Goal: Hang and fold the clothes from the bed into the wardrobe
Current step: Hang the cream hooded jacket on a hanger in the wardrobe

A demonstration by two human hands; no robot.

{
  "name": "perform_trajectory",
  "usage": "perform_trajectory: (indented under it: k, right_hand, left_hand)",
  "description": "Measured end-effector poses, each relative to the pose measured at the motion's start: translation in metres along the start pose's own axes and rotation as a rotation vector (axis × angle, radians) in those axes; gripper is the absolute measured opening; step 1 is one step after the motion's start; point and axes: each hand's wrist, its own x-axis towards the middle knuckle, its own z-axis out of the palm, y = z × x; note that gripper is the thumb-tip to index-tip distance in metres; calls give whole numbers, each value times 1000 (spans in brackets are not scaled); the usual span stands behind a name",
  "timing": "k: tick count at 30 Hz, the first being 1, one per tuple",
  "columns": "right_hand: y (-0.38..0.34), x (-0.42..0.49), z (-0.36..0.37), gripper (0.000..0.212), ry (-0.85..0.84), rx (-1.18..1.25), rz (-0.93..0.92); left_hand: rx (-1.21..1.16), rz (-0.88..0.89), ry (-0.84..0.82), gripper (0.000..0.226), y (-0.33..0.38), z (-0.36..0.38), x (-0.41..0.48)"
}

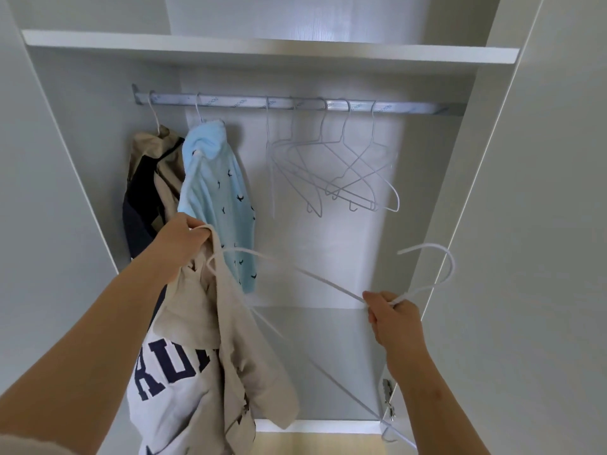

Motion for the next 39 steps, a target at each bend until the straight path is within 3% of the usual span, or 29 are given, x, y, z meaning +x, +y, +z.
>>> perform_trajectory:
  k: [4, 14, 17, 20, 28, 34, 36, 37, 39]
  right_hand:
    - [1, -4, 14, 43, -25, -102, -59]
    - [-6, -4, 36, 45, -98, -217, -173]
    - [-2, -11, 49, 45, -241, -295, -201]
    - [0, -17, 57, 45, -325, -298, -199]
    - [-5, -13, 35, 45, -270, -187, -126]
    - [0, -16, 33, 47, -204, -67, -19]
    - [0, -16, 29, 43, -140, -20, 1]
    - [1, -15, 27, 42, -104, 1, 9]
    - [3, -16, 21, 47, -47, 58, 27]
  left_hand:
    - [41, 48, -16, 6, 3, 7, -11]
    - [-62, 167, -156, 21, 19, 35, -55]
    - [-200, 210, -296, 31, 29, 45, -69]
    - [-193, 296, -441, 37, 39, 54, -80]
    - [-105, 332, -408, 30, 33, 49, -74]
    - [-228, 305, -725, 40, 29, 67, -93]
    - [-85, 392, -790, 33, 28, 69, -97]
    - [128, 491, -743, 26, 25, 69, -95]
    - [622, 715, -552, 41, 18, 68, -90]
